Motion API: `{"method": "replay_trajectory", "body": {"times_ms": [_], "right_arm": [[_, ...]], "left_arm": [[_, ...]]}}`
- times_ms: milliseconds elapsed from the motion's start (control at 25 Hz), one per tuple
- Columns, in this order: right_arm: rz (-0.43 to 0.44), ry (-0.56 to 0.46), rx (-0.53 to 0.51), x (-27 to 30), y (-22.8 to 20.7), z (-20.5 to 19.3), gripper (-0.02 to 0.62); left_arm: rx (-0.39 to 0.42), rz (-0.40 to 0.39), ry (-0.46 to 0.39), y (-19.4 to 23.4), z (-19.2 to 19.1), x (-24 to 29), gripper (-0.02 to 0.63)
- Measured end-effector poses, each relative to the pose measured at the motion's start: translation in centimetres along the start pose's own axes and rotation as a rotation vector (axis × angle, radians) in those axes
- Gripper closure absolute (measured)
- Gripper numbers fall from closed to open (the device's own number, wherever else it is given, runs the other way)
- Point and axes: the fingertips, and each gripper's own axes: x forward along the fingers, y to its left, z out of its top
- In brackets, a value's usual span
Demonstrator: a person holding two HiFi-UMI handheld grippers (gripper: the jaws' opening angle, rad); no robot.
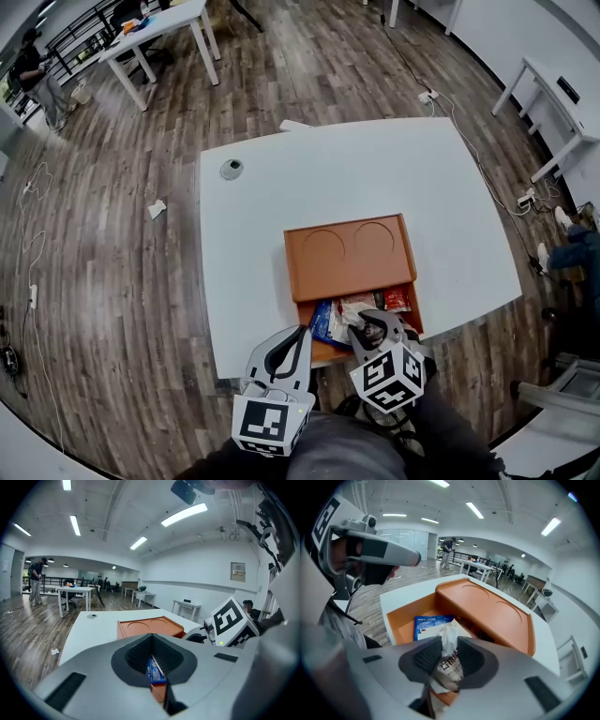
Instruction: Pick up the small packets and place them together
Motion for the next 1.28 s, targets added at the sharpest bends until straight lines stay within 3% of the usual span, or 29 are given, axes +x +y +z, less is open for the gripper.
{"method": "replay_trajectory", "body": {"times_ms": [360, 600, 880, 1280], "right_arm": [[-0.055, -0.139, 0.012, -3.7, 0.8, 2.1, 0.489], [-0.067, -0.175, 0.059, -6.0, -0.4, 2.0, 0.489], [-0.096, -0.271, 0.049, -6.3, -3.3, 5.6, 0.489], [-0.06, -0.201, 0.065, -1.7, -8.7, 8.3, 0.489]], "left_arm": [[0.042, -0.004, -0.039, -2.0, 1.3, -2.4, 0.603], [0.049, -0.032, -0.023, -3.9, 1.3, -2.3, 0.603], [0.055, -0.009, -0.089, -2.0, 2.9, -0.2, 0.603], [-0.013, 0.042, -0.067, 2.4, 3.9, 2.8, 0.603]]}}
